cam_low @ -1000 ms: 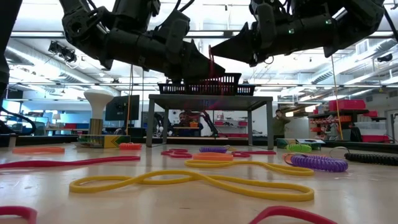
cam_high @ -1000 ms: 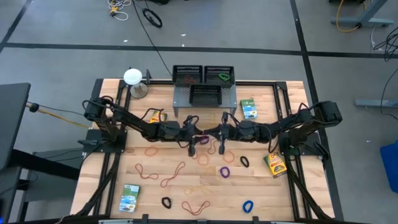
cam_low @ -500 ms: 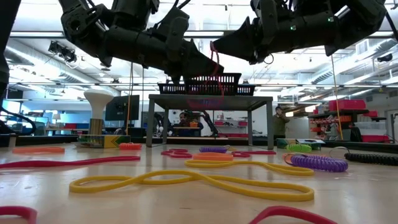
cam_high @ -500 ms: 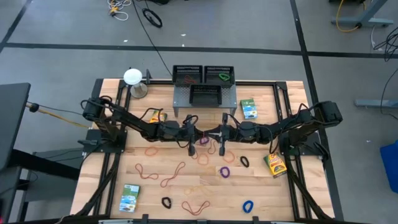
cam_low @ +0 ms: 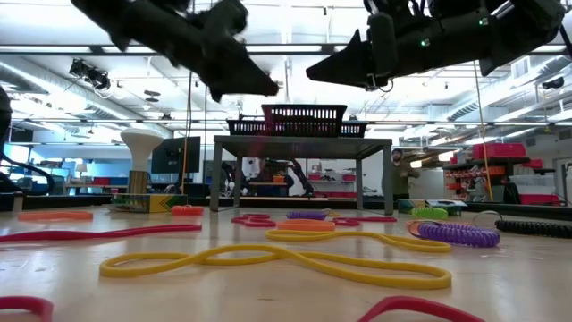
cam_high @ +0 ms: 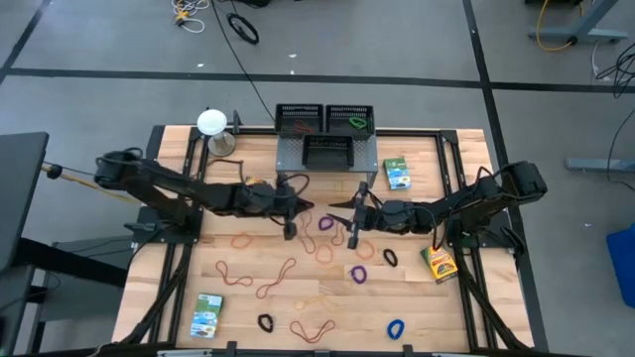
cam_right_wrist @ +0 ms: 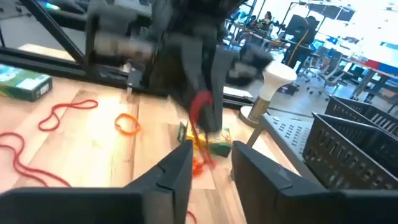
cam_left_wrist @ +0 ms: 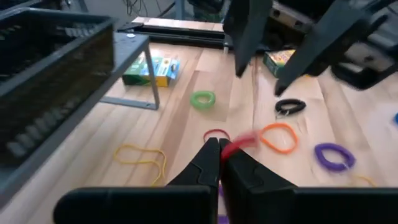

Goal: Pick & Place Office Desk Supplies
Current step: Put the red rubber band into the top left black basket on the shelf

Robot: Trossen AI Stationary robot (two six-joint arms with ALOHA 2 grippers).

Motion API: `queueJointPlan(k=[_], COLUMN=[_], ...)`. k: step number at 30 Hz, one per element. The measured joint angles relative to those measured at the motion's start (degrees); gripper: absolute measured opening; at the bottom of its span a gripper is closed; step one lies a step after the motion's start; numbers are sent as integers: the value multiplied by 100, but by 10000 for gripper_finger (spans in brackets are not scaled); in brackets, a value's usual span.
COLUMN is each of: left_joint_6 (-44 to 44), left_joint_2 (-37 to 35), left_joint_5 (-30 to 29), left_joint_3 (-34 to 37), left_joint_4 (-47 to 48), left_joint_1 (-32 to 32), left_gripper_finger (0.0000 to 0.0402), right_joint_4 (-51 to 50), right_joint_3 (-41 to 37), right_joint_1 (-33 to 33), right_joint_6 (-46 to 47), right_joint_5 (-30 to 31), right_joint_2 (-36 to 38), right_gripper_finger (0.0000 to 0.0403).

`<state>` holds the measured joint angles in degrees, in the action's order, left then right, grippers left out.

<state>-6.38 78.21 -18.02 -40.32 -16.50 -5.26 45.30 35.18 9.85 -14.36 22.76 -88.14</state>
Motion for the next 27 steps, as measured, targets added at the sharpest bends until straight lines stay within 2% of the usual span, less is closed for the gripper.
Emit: queueJointPlan(k=[3,7,12,20,24,27], left_joint_6=[-213,-321,-132,794,1273,1566], left_joint_2=[-643,-1427,-1992,-1873,-1653,-1370], left_joint_5=[-2,3,58,55,63,402], left_joint_3=[0,-12,-526,-1964,-2611,-3060], left_joint_4=[647,1051,2080,3515,3684,3738], left_joint_1=[15,112,359,1217,1929,2554], left_gripper_finger=[7,7,6,7,7,7], right_joint_4=[-49,-80,-139,-188,-188,-188], right_joint_3=[0,0,0,0,0,0], right_joint_1=[-2,-46,-109,-109,-109,-109], right_joint_6=[-65,-112,-97,-95,-95,-95], right_joint_5=[3,-78,-347,-356,-358,-374], right_joint_2=[0,0,2,4,4,4], right_gripper_finger=[70,11,20,6,12,8])
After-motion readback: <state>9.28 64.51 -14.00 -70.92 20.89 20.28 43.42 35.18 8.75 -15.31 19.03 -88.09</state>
